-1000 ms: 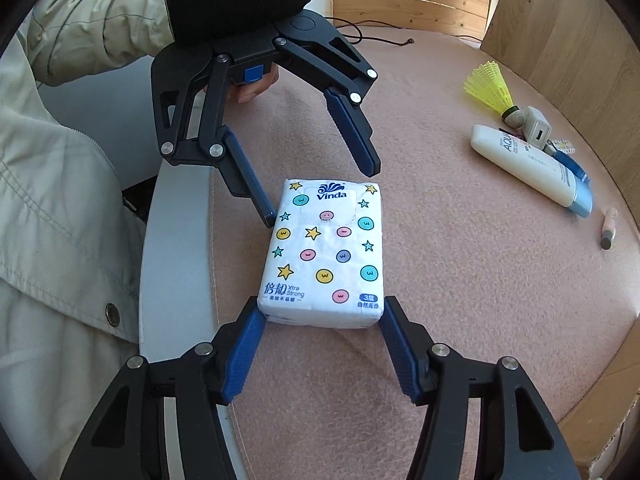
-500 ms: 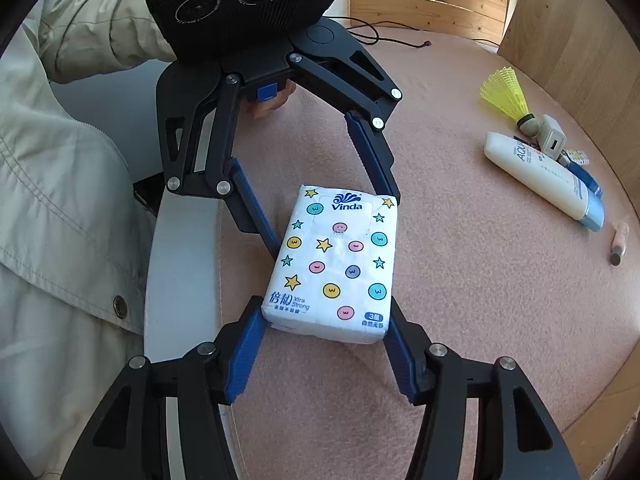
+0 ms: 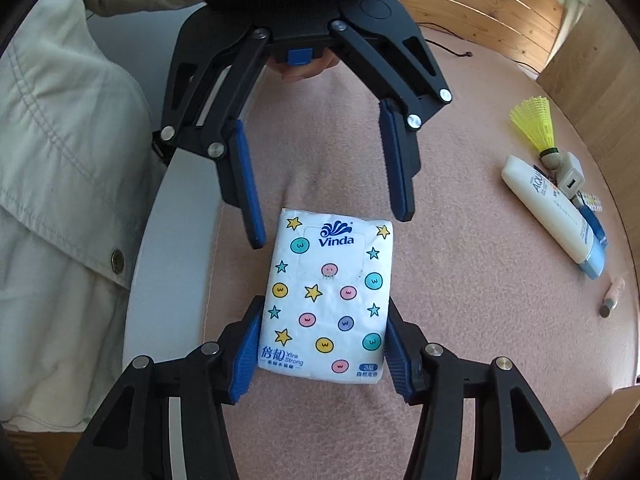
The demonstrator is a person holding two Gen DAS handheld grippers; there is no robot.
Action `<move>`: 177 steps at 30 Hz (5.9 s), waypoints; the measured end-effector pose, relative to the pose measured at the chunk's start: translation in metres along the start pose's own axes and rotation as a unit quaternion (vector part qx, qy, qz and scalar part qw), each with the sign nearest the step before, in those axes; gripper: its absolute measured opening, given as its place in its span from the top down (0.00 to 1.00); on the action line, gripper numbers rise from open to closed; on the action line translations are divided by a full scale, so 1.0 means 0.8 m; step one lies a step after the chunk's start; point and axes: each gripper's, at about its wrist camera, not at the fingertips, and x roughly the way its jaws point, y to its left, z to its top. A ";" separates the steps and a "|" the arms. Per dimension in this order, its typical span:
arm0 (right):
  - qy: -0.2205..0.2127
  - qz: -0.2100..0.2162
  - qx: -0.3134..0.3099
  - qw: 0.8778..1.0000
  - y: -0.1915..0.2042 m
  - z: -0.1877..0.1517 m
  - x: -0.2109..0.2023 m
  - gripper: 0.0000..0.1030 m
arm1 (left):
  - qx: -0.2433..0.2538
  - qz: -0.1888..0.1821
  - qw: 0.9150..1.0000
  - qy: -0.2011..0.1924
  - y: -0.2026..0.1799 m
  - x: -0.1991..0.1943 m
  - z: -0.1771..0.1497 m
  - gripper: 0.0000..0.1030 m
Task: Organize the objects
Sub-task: 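Grasp the tissue pack with the left gripper, taking it from the right gripper, then carry the tissue pack into the box and open the left gripper, then grasp the white AQUA sunscreen bottle with the left gripper while the right gripper also grips it, then carry the sunscreen bottle to the box and release it from the left gripper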
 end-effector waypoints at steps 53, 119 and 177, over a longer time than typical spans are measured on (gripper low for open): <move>-0.076 -0.108 0.059 0.990 -0.084 -0.207 -0.233 0.53 | 0.124 0.027 0.991 0.047 0.051 0.116 0.371 0.47; 0.081 -0.092 0.112 0.986 -0.111 0.095 0.020 0.35 | -0.182 0.162 0.969 0.036 0.097 -0.060 -0.088 0.14; -0.007 -0.081 0.069 0.994 -0.002 0.025 -0.059 0.56 | 0.054 0.018 0.997 0.058 0.016 -0.054 0.052 0.52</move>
